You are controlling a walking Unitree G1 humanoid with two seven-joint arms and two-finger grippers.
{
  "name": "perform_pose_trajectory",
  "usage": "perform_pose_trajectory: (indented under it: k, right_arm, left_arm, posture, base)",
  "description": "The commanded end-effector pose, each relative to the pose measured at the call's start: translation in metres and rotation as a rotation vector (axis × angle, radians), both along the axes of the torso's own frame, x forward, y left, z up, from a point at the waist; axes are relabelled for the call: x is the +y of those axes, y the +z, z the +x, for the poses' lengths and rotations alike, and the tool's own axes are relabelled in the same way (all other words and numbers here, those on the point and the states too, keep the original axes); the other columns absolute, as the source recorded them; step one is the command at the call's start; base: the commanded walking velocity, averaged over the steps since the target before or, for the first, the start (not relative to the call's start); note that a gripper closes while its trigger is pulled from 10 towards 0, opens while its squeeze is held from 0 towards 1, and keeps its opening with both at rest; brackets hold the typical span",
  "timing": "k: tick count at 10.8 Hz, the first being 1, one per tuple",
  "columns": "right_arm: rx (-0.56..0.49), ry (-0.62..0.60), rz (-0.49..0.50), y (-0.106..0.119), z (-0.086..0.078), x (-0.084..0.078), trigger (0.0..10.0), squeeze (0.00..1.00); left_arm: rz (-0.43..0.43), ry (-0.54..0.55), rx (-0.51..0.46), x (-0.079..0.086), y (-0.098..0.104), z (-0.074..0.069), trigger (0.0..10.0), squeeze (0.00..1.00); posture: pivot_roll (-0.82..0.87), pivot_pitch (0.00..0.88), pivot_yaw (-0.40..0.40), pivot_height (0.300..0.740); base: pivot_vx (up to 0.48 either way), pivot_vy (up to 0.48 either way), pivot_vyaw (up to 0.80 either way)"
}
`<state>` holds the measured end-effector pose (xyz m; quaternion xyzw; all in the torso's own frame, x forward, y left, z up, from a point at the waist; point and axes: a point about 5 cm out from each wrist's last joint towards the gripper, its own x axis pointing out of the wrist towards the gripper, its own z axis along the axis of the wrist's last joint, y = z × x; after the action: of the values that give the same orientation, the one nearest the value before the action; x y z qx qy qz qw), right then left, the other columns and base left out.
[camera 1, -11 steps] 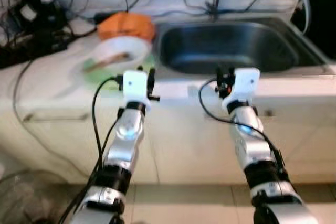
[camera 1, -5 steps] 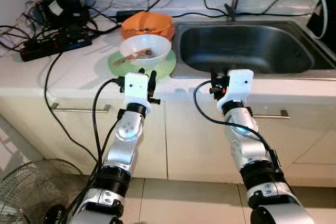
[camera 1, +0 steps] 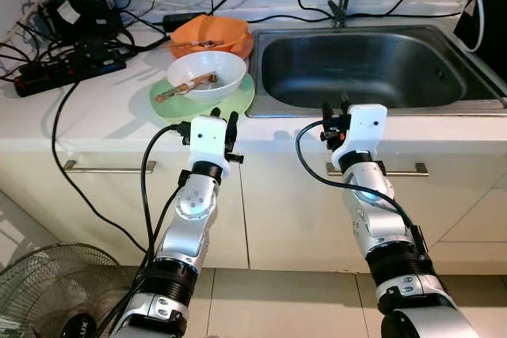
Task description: Kitchen organization
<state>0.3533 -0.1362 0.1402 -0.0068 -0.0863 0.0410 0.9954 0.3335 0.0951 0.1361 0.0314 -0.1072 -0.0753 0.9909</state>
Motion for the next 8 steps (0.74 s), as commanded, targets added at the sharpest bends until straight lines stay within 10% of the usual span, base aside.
perform_pose_trajectory:
  k: [1, 8]
  right_arm:
    - [-0.014, 0.005, -0.006, 0.0041, 0.0018, 0.0006, 10.0, 0.00]
    - [-0.004, -0.009, -0.024, 0.0037, 0.0031, -0.0001, 10.0, 0.00]
  left_arm:
    - [0.008, 0.010, -0.007, 0.0030, -0.0001, -0.0008, 10.0, 0.00]
    - [0.016, 0.006, -0.022, 0.0009, 0.0038, -0.0001, 10.0, 0.00]
  posture:
    - [0.05, 0.000, 0.075, 0.740]
    - [0.05, 0.000, 0.072, 0.740]
  base:
    - [0.000, 0.000, 0.00]
    - [0.000, 0.000, 0.54]
